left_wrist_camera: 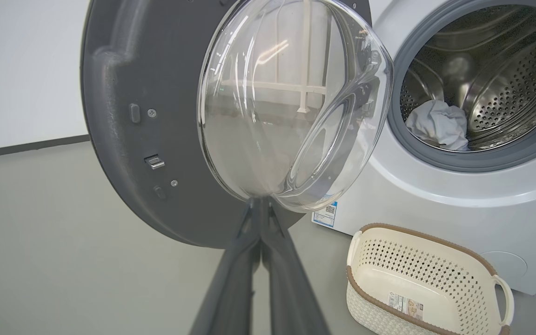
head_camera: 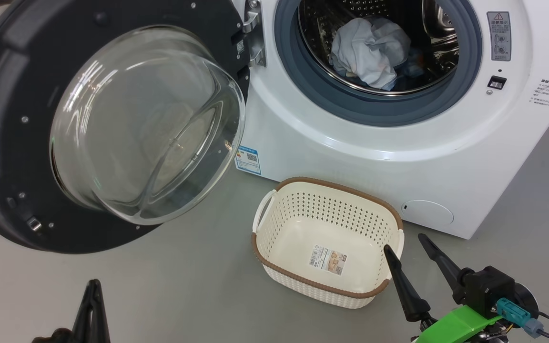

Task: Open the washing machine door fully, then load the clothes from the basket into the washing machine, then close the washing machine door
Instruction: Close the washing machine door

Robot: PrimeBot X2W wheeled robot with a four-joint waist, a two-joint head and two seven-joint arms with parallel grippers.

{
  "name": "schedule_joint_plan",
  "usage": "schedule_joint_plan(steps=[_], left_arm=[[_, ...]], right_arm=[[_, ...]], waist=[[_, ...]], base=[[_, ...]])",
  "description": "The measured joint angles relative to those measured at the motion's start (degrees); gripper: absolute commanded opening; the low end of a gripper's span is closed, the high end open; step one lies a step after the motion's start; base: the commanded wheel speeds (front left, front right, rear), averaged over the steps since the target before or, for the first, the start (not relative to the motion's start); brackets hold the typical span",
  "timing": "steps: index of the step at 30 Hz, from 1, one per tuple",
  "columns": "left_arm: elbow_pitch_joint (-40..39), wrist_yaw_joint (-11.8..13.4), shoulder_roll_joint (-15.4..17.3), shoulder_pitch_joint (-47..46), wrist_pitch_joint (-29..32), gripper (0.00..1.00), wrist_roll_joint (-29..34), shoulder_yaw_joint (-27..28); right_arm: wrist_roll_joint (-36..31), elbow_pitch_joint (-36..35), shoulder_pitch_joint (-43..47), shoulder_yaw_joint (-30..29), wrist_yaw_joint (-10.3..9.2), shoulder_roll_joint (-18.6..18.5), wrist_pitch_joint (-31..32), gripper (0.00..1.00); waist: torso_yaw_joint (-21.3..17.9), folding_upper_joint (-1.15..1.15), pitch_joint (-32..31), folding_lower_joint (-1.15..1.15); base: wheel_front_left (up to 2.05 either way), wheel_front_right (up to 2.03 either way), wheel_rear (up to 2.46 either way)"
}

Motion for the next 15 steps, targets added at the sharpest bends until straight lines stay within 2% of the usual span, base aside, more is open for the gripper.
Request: schedule_joint_plan(steps=[6,9,11,15], left_arm=[[0.0,-0.6,-0.4,0.2,0.0,0.0,0.4,0.1],[-1.1,-2.6,-1.7,0.5,0.0,0.0,-0.7,1.1],[-3.2,-6.2,-4.7,1.2,0.0,0.0,-6.0,3.6],[-6.8,-15.2,-10.5,2.9,0.0,0.0,-17.4,9.0]], right_arm=[[0.0,0.1,0.0,0.1,0.0,0.0,0.0,1.0],[0.0,0.1,0.0,0.1,0.0,0.0,0.0,1.0],[0.0,0.1,0.0,0.1,0.0,0.0,0.0,1.0],[0.0,0.0,0.0,0.1,0.0,0.0,0.0,1.0]], waist=[[0.0,0.0,-0.4,0.0],[0.1,0.0,-0.5,0.0],[0.2,0.0,-0.5,0.0],[0.5,0.0,-0.6,0.0]], base=[[0.0,0.0,0.0],[0.0,0.0,0.0],[0.0,0.0,0.0],[0.0,0.0,0.0]])
